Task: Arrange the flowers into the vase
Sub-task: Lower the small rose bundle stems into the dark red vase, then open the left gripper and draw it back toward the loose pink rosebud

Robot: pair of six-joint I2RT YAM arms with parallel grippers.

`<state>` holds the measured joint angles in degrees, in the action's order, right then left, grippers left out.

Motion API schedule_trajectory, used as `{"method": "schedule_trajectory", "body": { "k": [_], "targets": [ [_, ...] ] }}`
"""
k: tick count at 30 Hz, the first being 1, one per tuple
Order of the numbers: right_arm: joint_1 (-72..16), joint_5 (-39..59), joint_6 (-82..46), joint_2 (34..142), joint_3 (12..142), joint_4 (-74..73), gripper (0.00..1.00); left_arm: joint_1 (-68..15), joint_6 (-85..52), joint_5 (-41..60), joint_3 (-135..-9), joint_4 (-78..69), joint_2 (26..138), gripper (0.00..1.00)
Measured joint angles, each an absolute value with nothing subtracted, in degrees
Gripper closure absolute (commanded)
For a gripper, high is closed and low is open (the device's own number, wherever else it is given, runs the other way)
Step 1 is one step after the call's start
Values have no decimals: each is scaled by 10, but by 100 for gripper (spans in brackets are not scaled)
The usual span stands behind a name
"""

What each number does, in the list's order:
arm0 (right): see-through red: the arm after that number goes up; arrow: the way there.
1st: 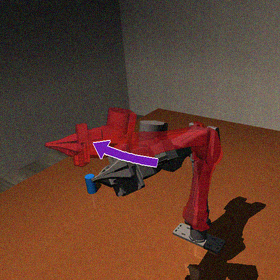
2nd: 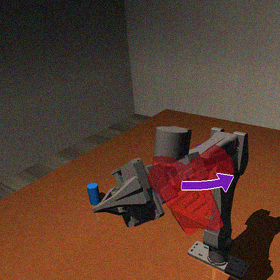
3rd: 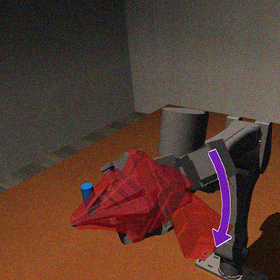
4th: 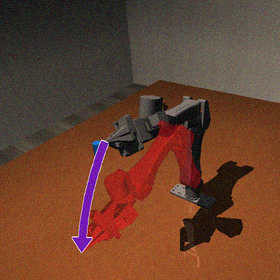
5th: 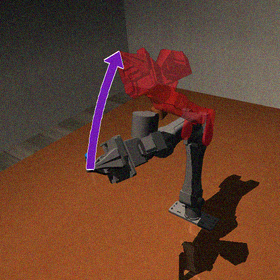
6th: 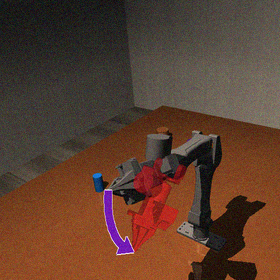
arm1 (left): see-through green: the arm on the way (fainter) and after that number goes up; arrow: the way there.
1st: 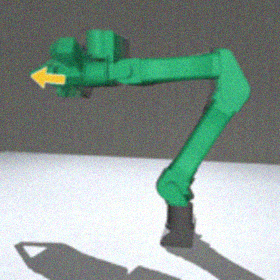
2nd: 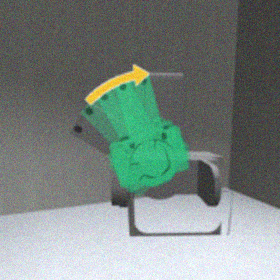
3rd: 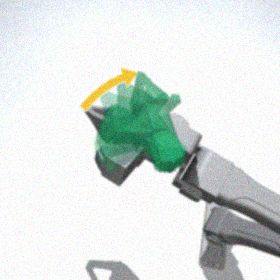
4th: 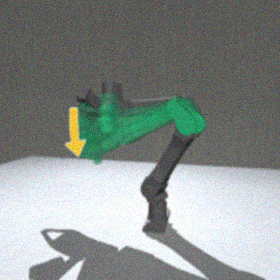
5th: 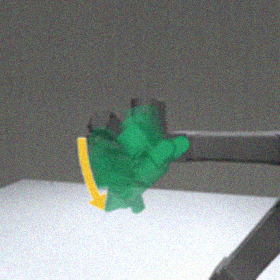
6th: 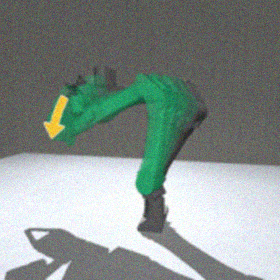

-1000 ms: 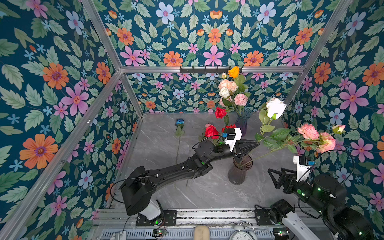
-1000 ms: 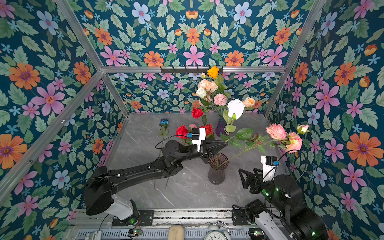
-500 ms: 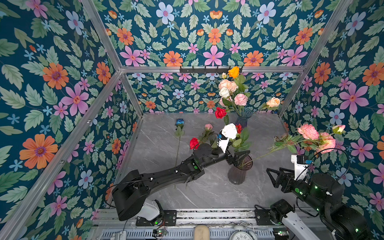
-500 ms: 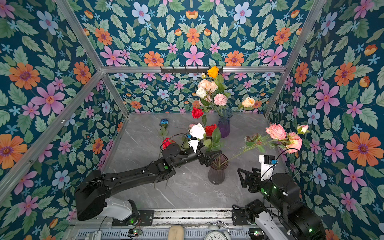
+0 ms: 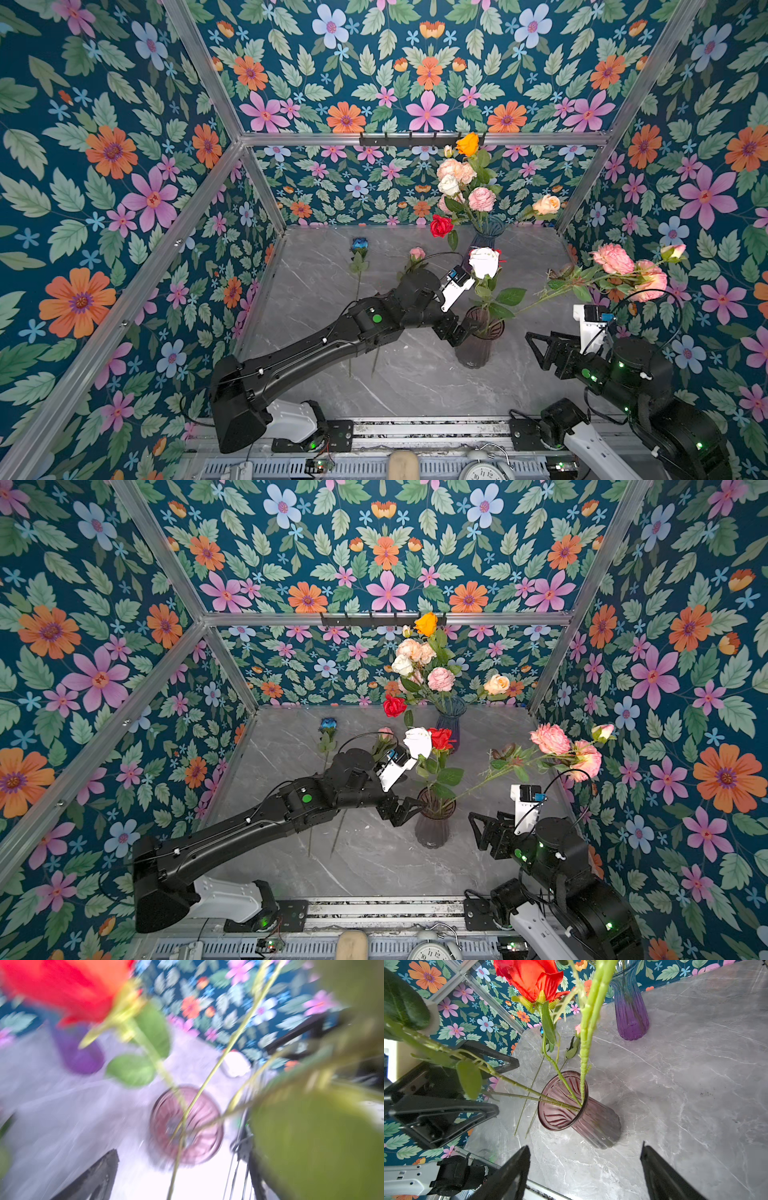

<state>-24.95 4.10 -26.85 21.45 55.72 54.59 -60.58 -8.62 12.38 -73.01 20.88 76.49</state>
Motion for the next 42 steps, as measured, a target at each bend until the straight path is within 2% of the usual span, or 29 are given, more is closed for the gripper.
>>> {"method": "schedule_trajectory", "body": {
  "k": [7, 14, 17, 22, 27, 29, 31, 33, 35, 39, 42],
  "targets": [
    [-249, 46, -275, 222, 550, 532, 16, -606, -87, 53, -791, 275, 717, 0],
    [-249, 55, -283, 225, 553, 525, 16, -583, -87, -121, -863, 279, 664, 1],
    [-249, 56, -283, 228, 555, 524, 16, -557, -70, -182, -870, 279, 641, 2],
    [-249, 56, -283, 232, 561, 524, 16, -520, -45, -202, -894, 278, 627, 1],
    [-249, 56, -283, 237, 560, 522, 16, -484, -35, -264, -855, 258, 612, 1],
    [-249, 58, -283, 237, 557, 520, 16, -452, -31, -309, -849, 260, 635, 1],
    [-249, 58, -283, 237, 557, 520, 16, -394, -48, -307, -837, 275, 669, 1],
    [-249, 58, -283, 237, 557, 520, 16, -329, -67, -285, -796, 286, 703, 4],
    [-249, 58, -283, 236, 557, 521, 16, -274, -79, -247, -741, 308, 741, 17],
    [-249, 58, -283, 233, 557, 521, 16, -229, -90, -185, -677, 310, 841, 32],
    [-249, 58, -282, 229, 557, 523, 16, -218, -90, -170, -663, 302, 902, 50]
  ]
}}
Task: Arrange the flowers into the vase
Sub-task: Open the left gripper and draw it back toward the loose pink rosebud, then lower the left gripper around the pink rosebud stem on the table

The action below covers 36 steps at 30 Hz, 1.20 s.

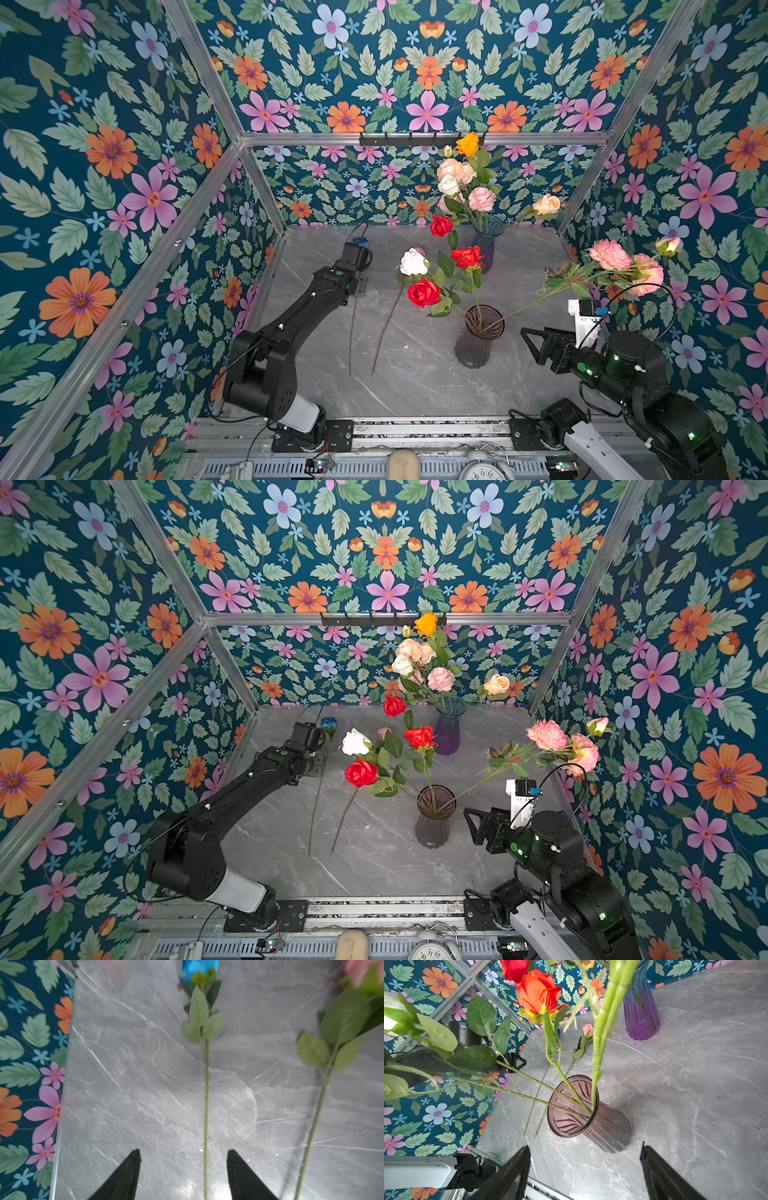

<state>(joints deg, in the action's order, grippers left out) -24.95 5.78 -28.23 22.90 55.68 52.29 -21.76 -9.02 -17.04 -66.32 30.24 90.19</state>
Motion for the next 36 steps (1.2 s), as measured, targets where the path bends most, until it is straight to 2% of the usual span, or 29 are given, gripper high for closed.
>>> {"method": "schedule_trajectory", "body": {
  "k": [2, 3, 11, 16, 24, 29, 33, 35, 36],
  "targets": [
    [-249, 58, -281, 227, 556, 525, 16, -213, -90, -161, -678, 300, 945, 60],
    [-249, 58, -281, 225, 555, 525, 16, -211, -90, -156, -688, 299, 962, 61],
    [-249, 57, -281, 222, 535, 519, 16, -211, -91, -123, -710, 300, 1059, 59],
    [-249, 58, -281, 218, 527, 512, 16, -211, -102, -122, -719, 294, 1098, 66],
    [-249, 53, -268, 206, 539, 517, 15, -198, -134, -132, -727, 246, 1127, 66],
    [-249, 43, -264, 199, 546, 529, 15, -172, -146, -83, -692, 197, 1114, 85],
    [-249, 39, -262, 198, 547, 529, 15, -157, -147, -54, -669, 167, 1107, 92],
    [-249, 39, -262, 198, 547, 529, 15, -150, -150, -36, -660, 156, 1104, 100],
    [-249, 39, -262, 198, 547, 529, 15, -149, -150, -29, -657, 151, 1103, 100]
  ]
}}
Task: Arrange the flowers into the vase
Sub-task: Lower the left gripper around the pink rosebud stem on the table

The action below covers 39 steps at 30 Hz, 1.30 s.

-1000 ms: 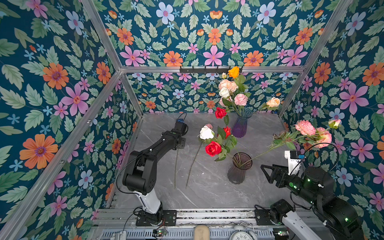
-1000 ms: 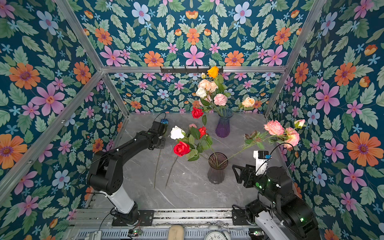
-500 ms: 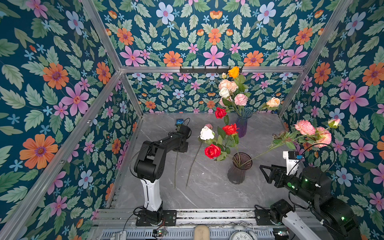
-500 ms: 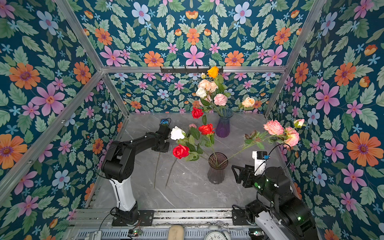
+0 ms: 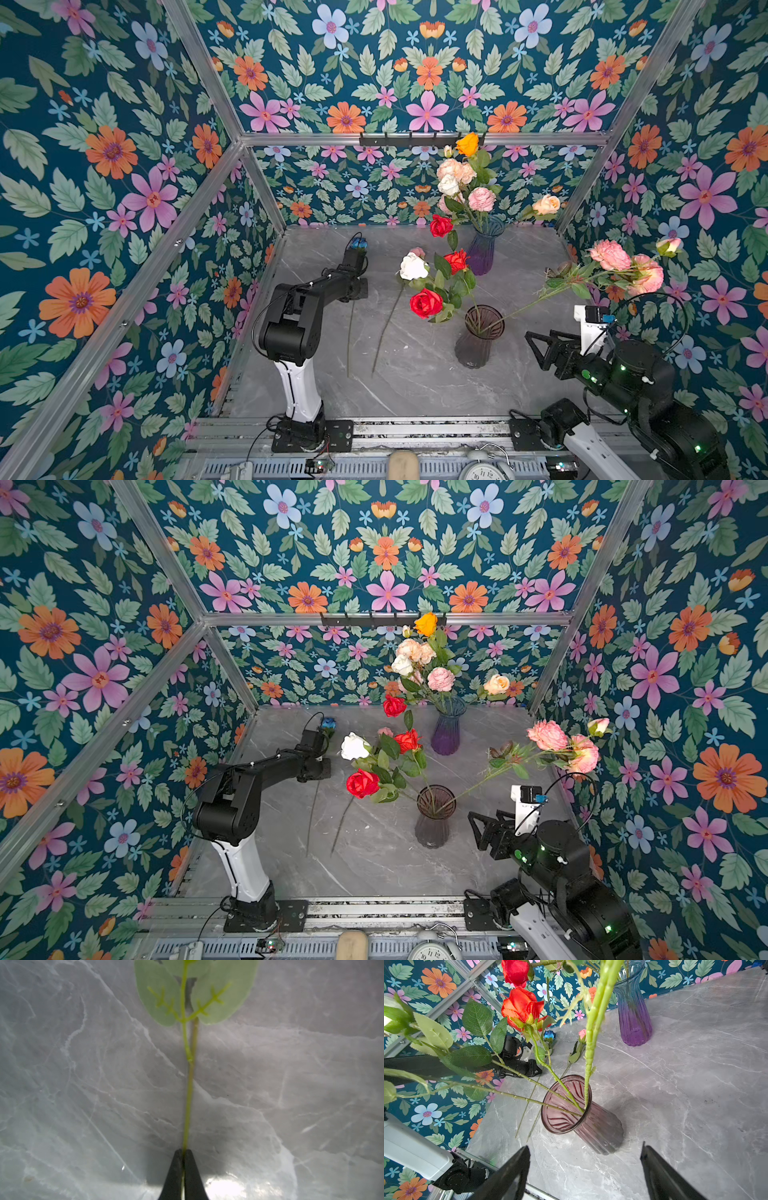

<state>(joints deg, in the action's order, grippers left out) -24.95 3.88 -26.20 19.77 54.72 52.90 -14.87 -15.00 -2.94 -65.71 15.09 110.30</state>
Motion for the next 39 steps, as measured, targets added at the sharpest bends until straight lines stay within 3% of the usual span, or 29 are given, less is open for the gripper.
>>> {"method": "schedule_trajectory", "body": {
  "k": [7, 15, 17, 21, 23, 25, 26, 35, 39],
  "targets": [
    [-249, 39, -262, 199, 547, 529, 15, -148, -150, 9, -628, 163, 1043, 100],
    [-249, 51, -262, 216, 547, 524, 16, -170, -153, 63, -623, 148, 764, 100],
    [-249, 83, -261, 227, 543, 511, 22, -170, -164, 77, -628, 135, 715, 100],
    [-249, 202, -263, 248, 513, 452, 12, -170, -183, 112, -608, 124, 649, 100],
    [-250, 240, -271, 231, 502, 430, 8, -170, -198, 124, -576, 119, 612, 85],
    [-249, 261, -270, 207, 502, 417, 7, -171, -213, 133, -535, 105, 579, 56],
    [-249, 270, -268, 202, 506, 414, 7, -171, -225, 136, -520, 100, 571, 48],
    [-249, 265, -249, 225, 515, 427, 7, -179, -317, 142, -446, 120, 627, 19],
    [-249, 261, -250, 228, 509, 430, 7, -231, -321, 134, -445, 134, 674, 22]
  ]
}}
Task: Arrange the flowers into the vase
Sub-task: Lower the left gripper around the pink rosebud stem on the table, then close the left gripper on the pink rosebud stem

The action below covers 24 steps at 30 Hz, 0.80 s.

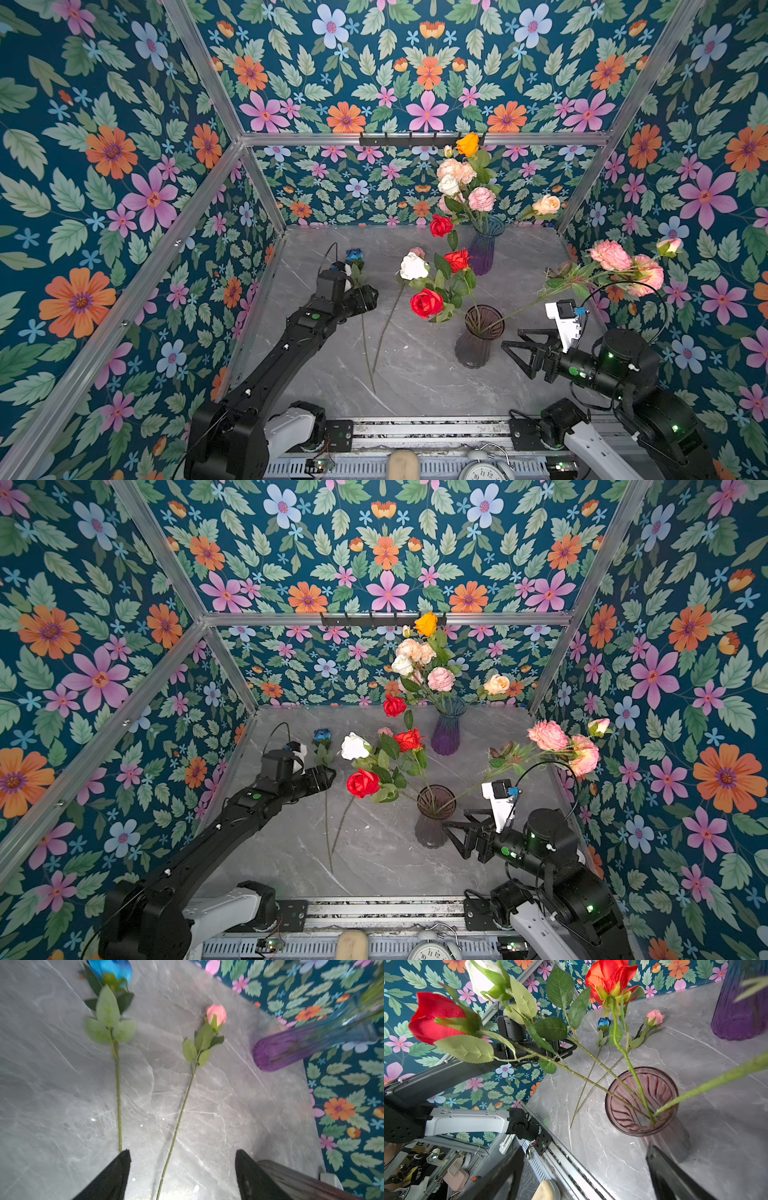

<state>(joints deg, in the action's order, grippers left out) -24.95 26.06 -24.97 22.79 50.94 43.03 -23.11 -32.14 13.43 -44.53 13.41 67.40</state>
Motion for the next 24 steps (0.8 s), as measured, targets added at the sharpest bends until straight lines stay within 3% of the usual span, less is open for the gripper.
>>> {"method": "schedule_trajectory", "body": {
  "k": [9, 14, 19, 21, 24],
  "targets": [
    [-249, 248, -252, 221, 511, 451, 7, -414, -253, 4, -575, 210, 902, 35],
    [-249, 237, -246, 221, 514, 466, 6, -440, -241, -103, -637, 274, 998, 38],
    [-249, 233, -236, 223, 517, 470, 6, -443, -240, -165, -628, 308, 1002, 38],
    [-249, 233, -236, 226, 514, 470, 6, -439, -240, -166, -616, 308, 999, 44],
    [-249, 233, -234, 232, 510, 470, 6, -418, -237, -134, -587, 293, 993, 63]
  ]
}}
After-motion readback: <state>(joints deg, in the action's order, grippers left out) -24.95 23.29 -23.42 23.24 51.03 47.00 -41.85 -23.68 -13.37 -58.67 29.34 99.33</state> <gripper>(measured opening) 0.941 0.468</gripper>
